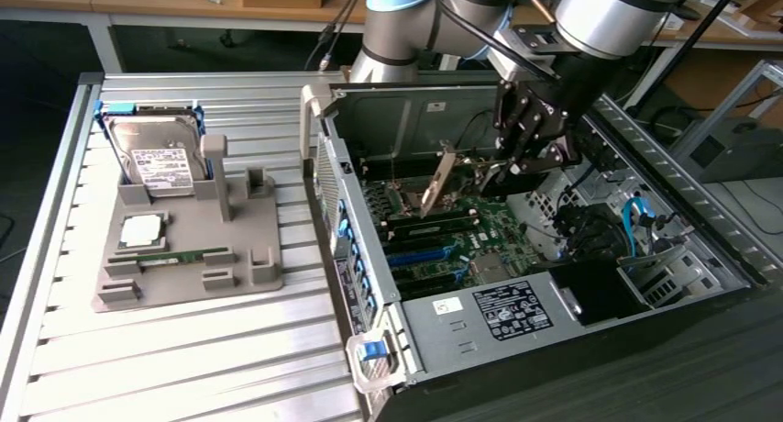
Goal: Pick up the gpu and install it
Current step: 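Insert the gpu into the slot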
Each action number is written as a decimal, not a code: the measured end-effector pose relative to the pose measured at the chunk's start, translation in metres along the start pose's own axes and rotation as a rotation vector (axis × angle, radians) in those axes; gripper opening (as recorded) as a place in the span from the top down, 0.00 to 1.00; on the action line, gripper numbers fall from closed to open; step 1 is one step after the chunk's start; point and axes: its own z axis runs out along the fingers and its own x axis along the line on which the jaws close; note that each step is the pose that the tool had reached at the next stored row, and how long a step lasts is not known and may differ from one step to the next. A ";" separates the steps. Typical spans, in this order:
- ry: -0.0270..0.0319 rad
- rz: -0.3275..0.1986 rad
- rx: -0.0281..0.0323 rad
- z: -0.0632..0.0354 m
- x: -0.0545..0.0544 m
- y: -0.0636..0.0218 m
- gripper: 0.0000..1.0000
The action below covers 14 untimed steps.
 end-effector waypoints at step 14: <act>-0.0001 0.000 0.0000 0.0020 0.000 0.0066 0.73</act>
